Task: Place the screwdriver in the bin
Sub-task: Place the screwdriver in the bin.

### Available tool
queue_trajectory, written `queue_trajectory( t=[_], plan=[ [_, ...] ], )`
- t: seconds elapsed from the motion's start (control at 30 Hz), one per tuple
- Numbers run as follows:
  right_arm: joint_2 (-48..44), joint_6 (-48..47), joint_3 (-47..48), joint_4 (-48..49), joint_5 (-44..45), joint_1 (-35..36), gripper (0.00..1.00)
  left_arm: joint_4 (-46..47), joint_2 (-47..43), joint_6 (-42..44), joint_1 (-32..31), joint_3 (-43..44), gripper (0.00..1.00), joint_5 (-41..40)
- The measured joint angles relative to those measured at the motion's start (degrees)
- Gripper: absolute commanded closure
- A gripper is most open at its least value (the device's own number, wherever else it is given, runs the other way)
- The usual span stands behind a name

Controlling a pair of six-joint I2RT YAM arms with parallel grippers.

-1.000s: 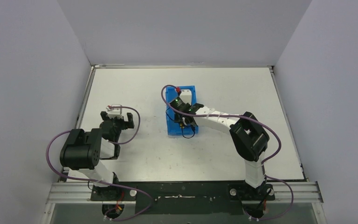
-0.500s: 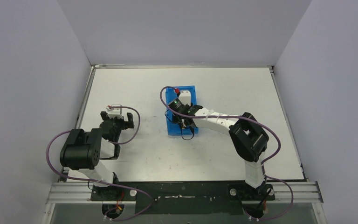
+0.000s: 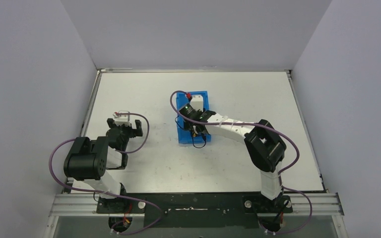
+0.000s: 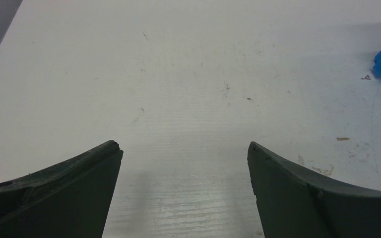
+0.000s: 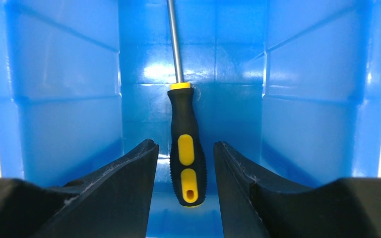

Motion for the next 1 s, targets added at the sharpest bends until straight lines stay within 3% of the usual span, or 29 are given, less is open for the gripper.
queue_trajectory(
  t=[0.77,1.0],
  plan=[
    [-2.4,-4.8,21.6,-14.8,1.8,0.0,0.56,0.0,0.0,0.0,0.0,0.0,0.03,0.0],
    [-2.4,-7.0,25.6,-18.0,2.0,-0.8,0.52,0.0,0.0,0.0,0.0,0.0,0.03,0.0]
  ],
)
